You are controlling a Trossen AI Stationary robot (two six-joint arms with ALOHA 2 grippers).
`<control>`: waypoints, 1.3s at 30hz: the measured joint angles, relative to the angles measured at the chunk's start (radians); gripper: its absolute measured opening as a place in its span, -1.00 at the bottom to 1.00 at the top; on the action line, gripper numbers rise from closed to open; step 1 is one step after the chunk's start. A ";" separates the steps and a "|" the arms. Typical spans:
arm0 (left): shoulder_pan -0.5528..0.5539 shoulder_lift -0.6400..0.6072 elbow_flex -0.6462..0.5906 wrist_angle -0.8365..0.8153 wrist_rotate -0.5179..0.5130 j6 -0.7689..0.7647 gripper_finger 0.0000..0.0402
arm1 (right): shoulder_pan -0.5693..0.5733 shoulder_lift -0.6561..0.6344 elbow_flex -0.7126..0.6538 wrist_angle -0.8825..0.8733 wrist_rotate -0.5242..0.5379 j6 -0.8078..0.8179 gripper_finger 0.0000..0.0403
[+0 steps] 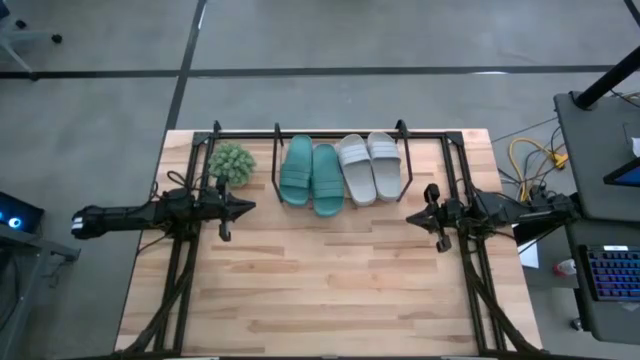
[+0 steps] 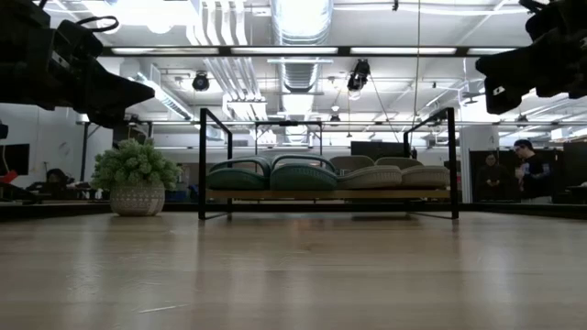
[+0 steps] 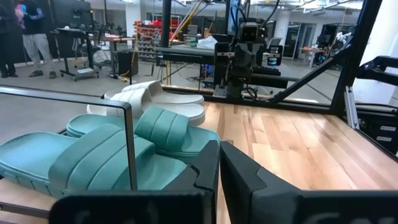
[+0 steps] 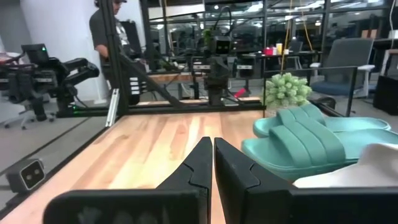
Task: Pick and place slides into the shelf
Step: Return to Home Position
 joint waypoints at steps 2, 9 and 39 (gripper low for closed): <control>0.000 -0.001 0.000 0.000 0.000 0.000 -1.00 | 0.000 0.000 0.000 0.000 0.001 -0.006 -0.96; 0.000 0.001 0.000 -0.001 0.000 0.000 -1.00 | 0.000 0.000 0.001 -0.001 0.001 -0.005 -0.96; 0.000 0.003 0.000 0.000 0.000 0.000 -1.00 | 0.000 0.013 0.001 -0.001 0.003 0.013 -0.96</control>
